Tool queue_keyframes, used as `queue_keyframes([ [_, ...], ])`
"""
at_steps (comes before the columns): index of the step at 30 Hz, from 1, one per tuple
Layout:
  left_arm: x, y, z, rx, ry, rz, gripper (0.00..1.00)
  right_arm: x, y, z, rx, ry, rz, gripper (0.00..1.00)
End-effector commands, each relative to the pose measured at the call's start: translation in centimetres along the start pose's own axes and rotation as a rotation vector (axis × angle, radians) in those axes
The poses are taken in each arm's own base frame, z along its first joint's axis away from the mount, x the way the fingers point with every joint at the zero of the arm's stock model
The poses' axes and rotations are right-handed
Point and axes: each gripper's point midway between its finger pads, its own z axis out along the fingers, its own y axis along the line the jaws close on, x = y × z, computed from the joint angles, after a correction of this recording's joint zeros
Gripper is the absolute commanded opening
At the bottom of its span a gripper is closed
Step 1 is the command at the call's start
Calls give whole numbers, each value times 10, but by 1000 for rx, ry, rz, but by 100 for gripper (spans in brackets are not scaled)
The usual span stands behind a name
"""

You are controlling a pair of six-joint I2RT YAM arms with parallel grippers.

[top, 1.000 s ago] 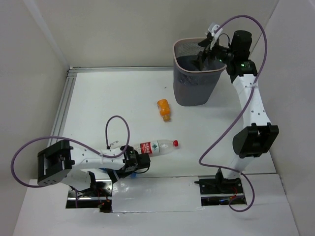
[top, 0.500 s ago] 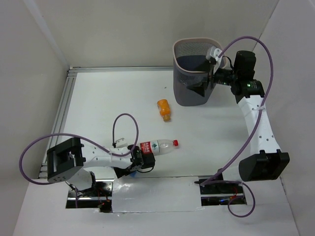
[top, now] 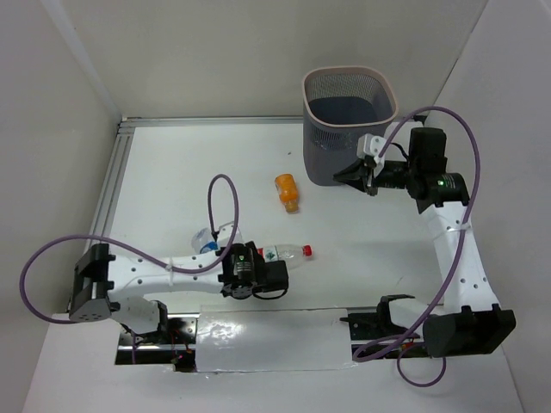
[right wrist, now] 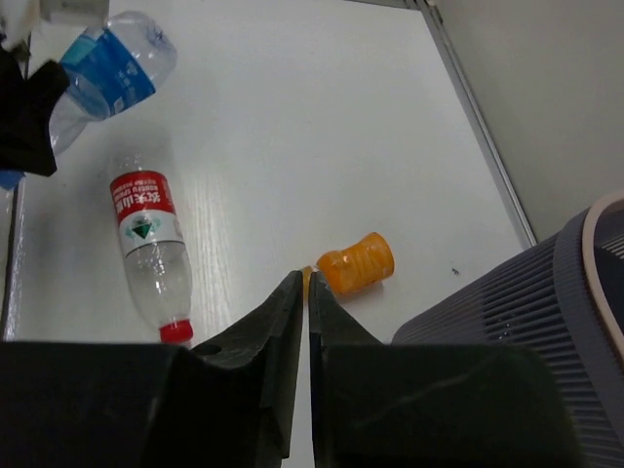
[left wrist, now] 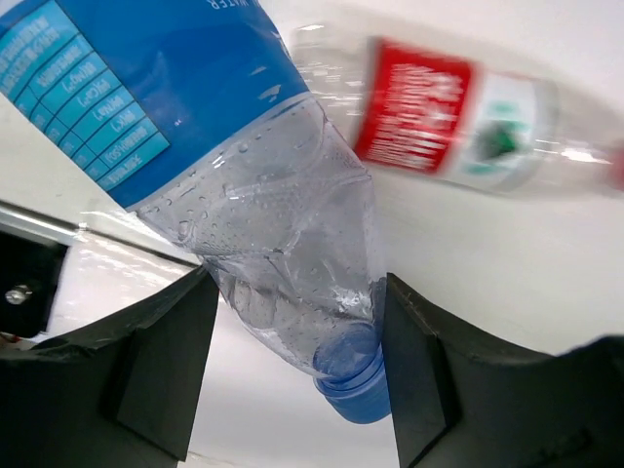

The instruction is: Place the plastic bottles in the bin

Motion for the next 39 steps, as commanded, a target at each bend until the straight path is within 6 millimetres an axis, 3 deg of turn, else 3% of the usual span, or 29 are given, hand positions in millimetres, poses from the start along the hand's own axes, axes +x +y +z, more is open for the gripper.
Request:
queue_keyframes([
  [1,-44,-2,-28,63,-137,28,0,16,16,-1,-20,37,-10,12],
  [5,-71,-29,-57,166,-197,59,0,31,27,-4,-5,79,1,12],
  [8,-105,-58,-87,257,-315,77,0,45,36,-6,11,111,27,8],
  [9,-116,-72,-97,300,-353,57,0,50,37,-9,24,126,34,7],
  [10,-139,-85,-119,354,-437,89,0,55,38,-11,31,132,25,7],
  [12,-161,-112,-135,415,-511,114,0,68,50,-11,26,148,50,5],
  [13,-176,-144,-155,526,-556,150,0,71,53,-11,23,151,45,5],
  [16,-226,-172,-171,708,-613,116,0,84,63,-13,25,172,64,5],
  [18,-267,-198,-168,920,-624,123,0,90,68,-16,36,184,72,7],
  [19,-261,-205,-178,989,-596,154,0,90,68,-16,36,184,72,7],
  [20,-270,-211,-176,1023,-586,161,0,91,69,-16,31,187,71,7],
  [21,-298,-211,-166,1027,-607,138,0,96,73,-18,36,192,82,7],
  [22,-306,-217,-163,1072,-590,144,0,96,76,-19,37,191,67,7],
  [23,-301,-235,-165,1188,-520,193,0,99,77,-18,34,193,75,7],
  [24,-320,-235,-155,1205,-522,181,0,102,82,-18,31,194,81,7],
  [25,-329,-241,-161,1267,-537,181,0,102,84,-19,33,193,77,8],
  [27,-337,-257,-162,1369,-498,207,0,105,87,-18,34,192,74,8],
  [28,-343,-262,-167,1413,-508,212,0,109,90,-18,29,196,86,8],
  [29,-344,-268,-186,1488,-501,227,0,109,90,-18,29,196,87,8],
  [30,-343,-280,-172,1501,-470,232,0,111,91,-19,37,199,91,8],
  [32,-345,-291,-174,1570,-449,241,0,115,93,-19,33,201,100,8],
  [33,-349,-296,-194,1648,-450,242,0,115,93,-19,33,201,100,8],
  [34,-344,-311,-176,1660,-411,246,0,118,96,-18,28,204,111,8],
  [37,-351,-328,-187,1718,-421,231,0,119,97,-17,24,196,112,8],
  [38,-350,-340,-167,1696,-406,222,0,118,96,-19,37,196,115,8],
  [39,-354,-345,-163,1689,-417,210,0,119,97,-19,33,198,124,9],
])
